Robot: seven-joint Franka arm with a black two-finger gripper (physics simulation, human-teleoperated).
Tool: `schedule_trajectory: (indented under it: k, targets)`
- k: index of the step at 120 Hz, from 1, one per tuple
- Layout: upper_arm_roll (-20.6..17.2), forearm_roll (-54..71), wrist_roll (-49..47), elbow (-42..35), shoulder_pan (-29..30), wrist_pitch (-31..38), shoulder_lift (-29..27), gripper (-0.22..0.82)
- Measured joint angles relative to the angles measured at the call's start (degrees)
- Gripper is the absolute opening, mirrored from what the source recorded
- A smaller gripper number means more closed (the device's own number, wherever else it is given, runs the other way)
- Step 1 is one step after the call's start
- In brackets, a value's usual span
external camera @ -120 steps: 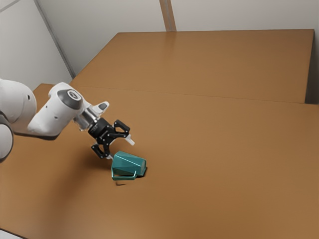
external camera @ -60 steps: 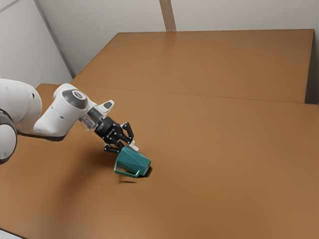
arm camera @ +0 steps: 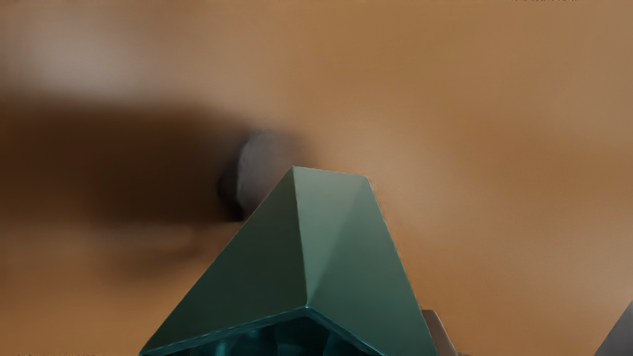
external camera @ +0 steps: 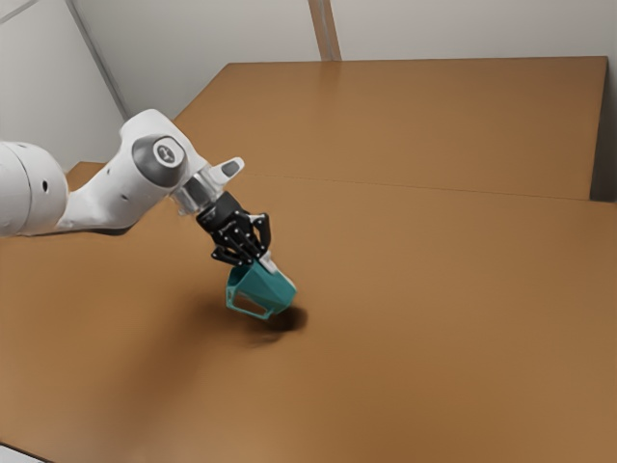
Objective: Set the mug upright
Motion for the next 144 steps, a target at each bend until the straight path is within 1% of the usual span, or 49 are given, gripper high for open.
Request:
schedule_trajectory:
  k: [45,59,79,96,107,144]
  targets:
    - [-0.03,24.74,-3.62,-0.62,-2.60,5.93,-3.93,-0.15]
    - [-0.02,29.16,-4.79,-3.17,-3.42,6.86,-6.46,-0.15]
    - [-0.55,31.61,-6.95,-8.32,-3.64,7.55,-10.57,-0.15]
    - [-0.73,32.17,-8.82,-10.94,-3.41,7.89,-11.84,-0.15]
    - [-0.74,32.31,-9.86,-11.65,-3.40,8.57,-11.41,-0.15]
    - [-0.75,32.51,-12.47,-11.84,-3.42,11.63,-7.35,-0.17]
